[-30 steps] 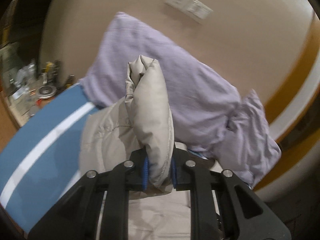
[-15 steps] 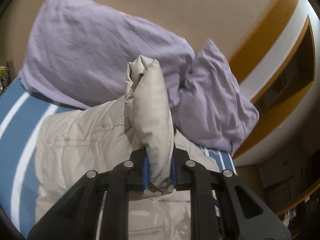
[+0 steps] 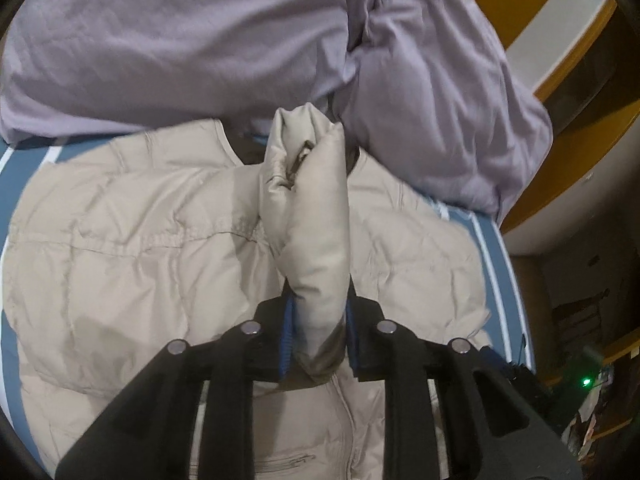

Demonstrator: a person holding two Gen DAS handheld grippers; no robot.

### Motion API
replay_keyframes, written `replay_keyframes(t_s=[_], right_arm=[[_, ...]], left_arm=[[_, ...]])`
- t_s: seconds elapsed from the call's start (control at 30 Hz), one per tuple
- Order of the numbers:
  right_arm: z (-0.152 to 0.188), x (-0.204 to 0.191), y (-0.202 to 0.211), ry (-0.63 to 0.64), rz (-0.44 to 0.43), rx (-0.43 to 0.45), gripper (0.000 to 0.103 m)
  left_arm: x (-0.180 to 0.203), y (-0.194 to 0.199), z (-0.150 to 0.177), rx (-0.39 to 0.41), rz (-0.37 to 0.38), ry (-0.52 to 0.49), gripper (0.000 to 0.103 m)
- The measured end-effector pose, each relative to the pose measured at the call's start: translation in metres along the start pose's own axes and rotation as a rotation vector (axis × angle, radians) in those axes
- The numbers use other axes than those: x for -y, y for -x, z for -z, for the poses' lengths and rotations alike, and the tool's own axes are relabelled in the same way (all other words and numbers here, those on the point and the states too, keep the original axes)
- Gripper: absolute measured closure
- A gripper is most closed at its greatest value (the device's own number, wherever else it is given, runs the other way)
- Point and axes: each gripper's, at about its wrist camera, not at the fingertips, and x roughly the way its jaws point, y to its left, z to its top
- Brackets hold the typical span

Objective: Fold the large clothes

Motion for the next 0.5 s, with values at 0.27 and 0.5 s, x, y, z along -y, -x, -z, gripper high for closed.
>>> replay_keyframes(t_s=[0.27, 0.5], right_arm=[[0.001, 0.009, 0.001, -0.022, 0.012, 0.003, 0.023], [0.001, 0.013, 0.003, -0.031, 0.012, 0.009, 0.023]], left_arm=[[0.021, 0.004, -0.008, 0.03, 0.01, -0.079, 0.055], [0.013, -0.006, -0.017, 0.041, -0.066, -0.089, 0.055]])
